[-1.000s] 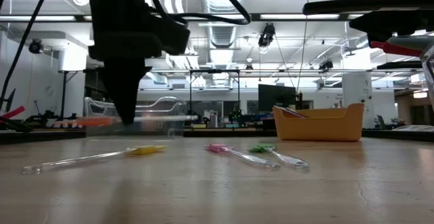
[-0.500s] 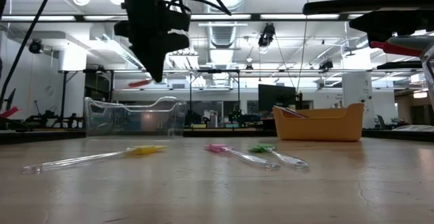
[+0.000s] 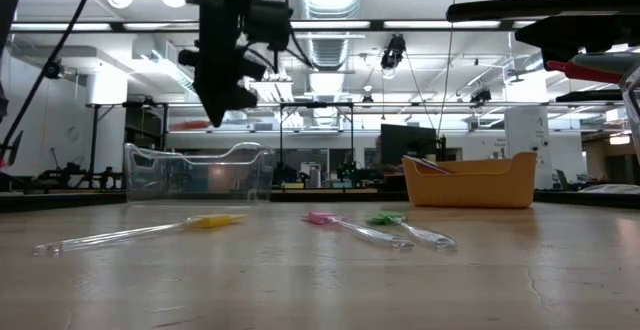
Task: Pick & Place Kitchen Items
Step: Put the orange spatula into the top transparent bin
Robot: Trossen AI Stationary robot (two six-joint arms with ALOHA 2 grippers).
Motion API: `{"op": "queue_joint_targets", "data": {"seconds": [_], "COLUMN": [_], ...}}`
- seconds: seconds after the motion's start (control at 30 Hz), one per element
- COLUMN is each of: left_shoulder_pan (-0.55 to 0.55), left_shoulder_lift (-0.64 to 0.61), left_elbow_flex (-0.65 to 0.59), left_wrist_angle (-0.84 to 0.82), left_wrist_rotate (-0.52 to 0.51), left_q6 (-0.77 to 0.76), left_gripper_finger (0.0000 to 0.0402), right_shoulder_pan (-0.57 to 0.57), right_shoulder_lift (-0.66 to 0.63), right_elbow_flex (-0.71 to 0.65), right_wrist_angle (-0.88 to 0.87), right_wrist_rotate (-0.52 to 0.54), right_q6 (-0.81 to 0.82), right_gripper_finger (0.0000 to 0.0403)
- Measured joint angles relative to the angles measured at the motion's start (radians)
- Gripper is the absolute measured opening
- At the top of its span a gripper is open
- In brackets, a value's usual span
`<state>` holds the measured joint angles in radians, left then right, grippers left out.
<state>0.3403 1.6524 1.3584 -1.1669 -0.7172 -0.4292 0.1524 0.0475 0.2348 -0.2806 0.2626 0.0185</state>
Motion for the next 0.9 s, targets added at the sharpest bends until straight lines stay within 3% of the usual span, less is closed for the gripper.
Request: {"op": "queue_joint_targets", "data": {"seconds": [0.13, 0.3, 0.63, 0.9], "left_shoulder_pan": [0.054, 0.09, 0.123, 0.123], "left_shoulder_lift": [0.0, 0.0, 0.0, 0.0], "left_elbow_flex": [-0.046, -0.108, -0.234, -0.257], "left_wrist_angle": [0.063, 0.167, 0.316, 0.339], "left_wrist_rotate": [-0.073, -0.048, -0.063, -0.061], "left_q6": [0.13, 0.219, 0.317, 0.301], "left_gripper_finger": [0.0026, 0.0039, 0.0048, 0.0065], "right_shoulder_pan": [0.0, 0.0, 0.0, 0.0], "right_shoulder_lift": [0.0, 0.0, 0.0, 0.0], "right_elbow_flex": [0.0, 0.0, 0.0, 0.0], "right_wrist_angle": [0.0, 0.0, 0.0, 0.0], "right_wrist_rotate": [0.0, 0.0, 0.0, 0.0], "right_q6": [0.0, 0.0, 0.0, 0.0], "right_gripper_finger": [0.0009, 0.0009, 0.0009, 0.0009]}}
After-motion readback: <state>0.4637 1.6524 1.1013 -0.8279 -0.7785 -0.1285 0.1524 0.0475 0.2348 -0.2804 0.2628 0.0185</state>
